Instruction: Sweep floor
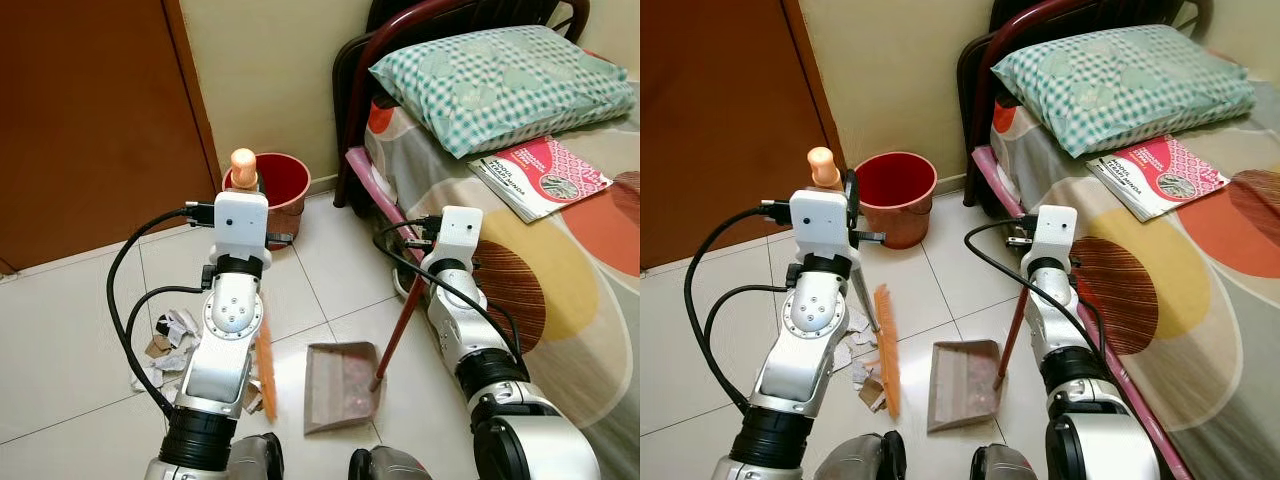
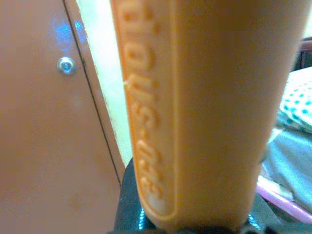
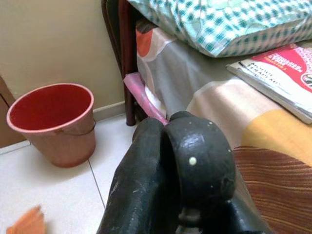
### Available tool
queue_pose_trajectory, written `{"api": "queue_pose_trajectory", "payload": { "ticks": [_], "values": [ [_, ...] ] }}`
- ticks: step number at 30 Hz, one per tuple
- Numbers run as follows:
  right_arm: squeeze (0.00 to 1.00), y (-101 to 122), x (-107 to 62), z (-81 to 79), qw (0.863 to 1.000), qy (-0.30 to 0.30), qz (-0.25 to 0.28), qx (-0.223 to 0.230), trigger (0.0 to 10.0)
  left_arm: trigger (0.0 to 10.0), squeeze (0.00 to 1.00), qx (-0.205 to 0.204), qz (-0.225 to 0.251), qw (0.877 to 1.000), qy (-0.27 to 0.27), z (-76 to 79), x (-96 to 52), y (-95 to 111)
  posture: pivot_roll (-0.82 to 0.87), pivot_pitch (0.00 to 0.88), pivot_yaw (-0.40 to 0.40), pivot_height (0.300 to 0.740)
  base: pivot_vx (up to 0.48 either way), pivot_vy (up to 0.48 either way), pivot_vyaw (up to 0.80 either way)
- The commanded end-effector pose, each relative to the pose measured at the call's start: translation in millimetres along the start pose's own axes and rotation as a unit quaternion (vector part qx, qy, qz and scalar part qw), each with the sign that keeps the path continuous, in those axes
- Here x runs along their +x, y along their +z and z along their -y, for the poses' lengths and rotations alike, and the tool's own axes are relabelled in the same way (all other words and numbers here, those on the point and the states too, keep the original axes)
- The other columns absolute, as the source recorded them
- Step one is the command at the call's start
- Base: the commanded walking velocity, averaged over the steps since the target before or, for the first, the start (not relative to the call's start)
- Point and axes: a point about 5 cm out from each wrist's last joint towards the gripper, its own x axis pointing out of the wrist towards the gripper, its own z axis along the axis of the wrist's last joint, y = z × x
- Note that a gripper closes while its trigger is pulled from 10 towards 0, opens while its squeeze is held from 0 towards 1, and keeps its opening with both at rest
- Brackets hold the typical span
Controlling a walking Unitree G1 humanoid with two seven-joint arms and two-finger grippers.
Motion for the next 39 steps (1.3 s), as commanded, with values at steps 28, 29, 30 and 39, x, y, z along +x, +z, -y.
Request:
{"api": "queue_pose_trajectory", "payload": {
  "ticks": [28, 29, 30, 39],
  "values": [
    [0.00, -18, -6.9, 7.2, 0.999, 0.018, -0.026, -0.003, 10.0, 10.0, 0.00, 0.041, -0.038, 0.996, -0.064, -14.9, -21.8, -26, 0.04, 0.086, -0.034, 0.740, 0.000, 0.000, 0.00],
    [0.00, -17, -6.6, 7.4, 1.000, 0.017, -0.026, -0.002, 10.0, 10.0, 0.00, 0.038, -0.040, 0.996, -0.066, -11.5, -22.1, -27, 0.04, 0.086, -0.034, 0.740, 0.000, 0.000, 0.00],
    [0.00, -17, -6.0, 8.3, 1.000, 0.012, -0.026, 0.001, 10.0, 10.0, 0.00, 0.031, -0.043, 0.996, -0.065, -8.1, -21.5, -28, 0.03, 0.088, -0.033, 0.740, 0.000, 0.000, 0.00],
    [0.00, -13, -3.2, 11.7, 1.000, -0.002, -0.024, 0.018, 10.0, 10.0, 0.00, -0.048, -0.052, 0.995, -0.073, 30.7, -4.0, -23, 0.01, 0.092, -0.033, 0.740, 0.000, 0.000, 0.00]
  ]
}}
